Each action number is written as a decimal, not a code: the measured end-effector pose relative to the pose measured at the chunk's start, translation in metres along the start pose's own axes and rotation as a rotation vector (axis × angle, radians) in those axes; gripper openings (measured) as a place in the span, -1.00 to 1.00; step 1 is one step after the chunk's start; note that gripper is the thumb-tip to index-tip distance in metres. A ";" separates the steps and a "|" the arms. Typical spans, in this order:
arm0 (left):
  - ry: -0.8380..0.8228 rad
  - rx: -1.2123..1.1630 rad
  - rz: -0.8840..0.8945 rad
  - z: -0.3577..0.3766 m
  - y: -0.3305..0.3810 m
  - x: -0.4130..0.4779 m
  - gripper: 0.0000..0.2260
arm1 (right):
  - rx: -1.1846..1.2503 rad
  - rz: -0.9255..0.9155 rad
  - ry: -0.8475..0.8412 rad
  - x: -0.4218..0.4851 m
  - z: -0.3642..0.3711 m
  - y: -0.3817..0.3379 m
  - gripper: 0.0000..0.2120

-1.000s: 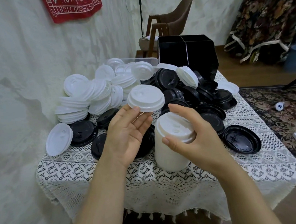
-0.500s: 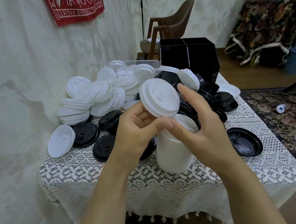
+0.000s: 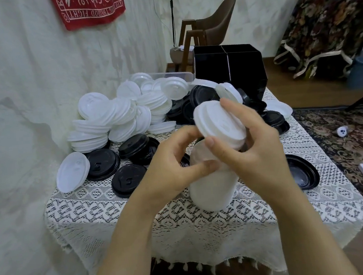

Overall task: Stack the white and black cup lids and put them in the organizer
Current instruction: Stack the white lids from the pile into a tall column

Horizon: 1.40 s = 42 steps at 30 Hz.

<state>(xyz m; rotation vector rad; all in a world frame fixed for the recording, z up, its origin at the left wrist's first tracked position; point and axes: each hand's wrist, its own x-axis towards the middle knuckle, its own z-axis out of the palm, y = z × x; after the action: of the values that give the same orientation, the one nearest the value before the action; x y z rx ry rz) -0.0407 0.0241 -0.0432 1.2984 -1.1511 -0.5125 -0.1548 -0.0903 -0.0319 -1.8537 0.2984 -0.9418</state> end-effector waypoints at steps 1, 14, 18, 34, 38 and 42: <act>-0.023 0.030 -0.039 -0.004 -0.005 -0.001 -0.38 | 0.003 0.008 0.015 0.000 -0.006 0.002 -0.36; -0.002 0.003 -0.266 0.009 -0.026 -0.010 -0.25 | -0.056 0.092 -0.206 -0.004 -0.016 0.018 -0.37; 0.025 0.005 -0.266 0.010 -0.028 -0.010 -0.29 | -0.068 0.107 -0.286 -0.006 -0.013 0.022 -0.38; -0.004 -0.154 -0.231 0.004 -0.027 -0.013 -0.34 | 0.009 0.112 -0.314 -0.014 -0.011 0.030 -0.39; 0.120 -0.150 -0.187 0.013 -0.021 -0.009 -0.59 | 0.036 0.089 -0.315 -0.015 -0.009 0.033 -0.43; 0.179 -0.116 -0.155 0.026 -0.026 -0.008 -0.64 | 0.019 0.069 -0.310 -0.017 -0.008 0.036 -0.40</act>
<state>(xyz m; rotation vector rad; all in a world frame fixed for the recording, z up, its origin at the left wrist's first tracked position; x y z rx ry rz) -0.0594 0.0117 -0.0736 1.3105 -0.8652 -0.5567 -0.1647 -0.1033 -0.0695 -1.9258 0.1610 -0.5972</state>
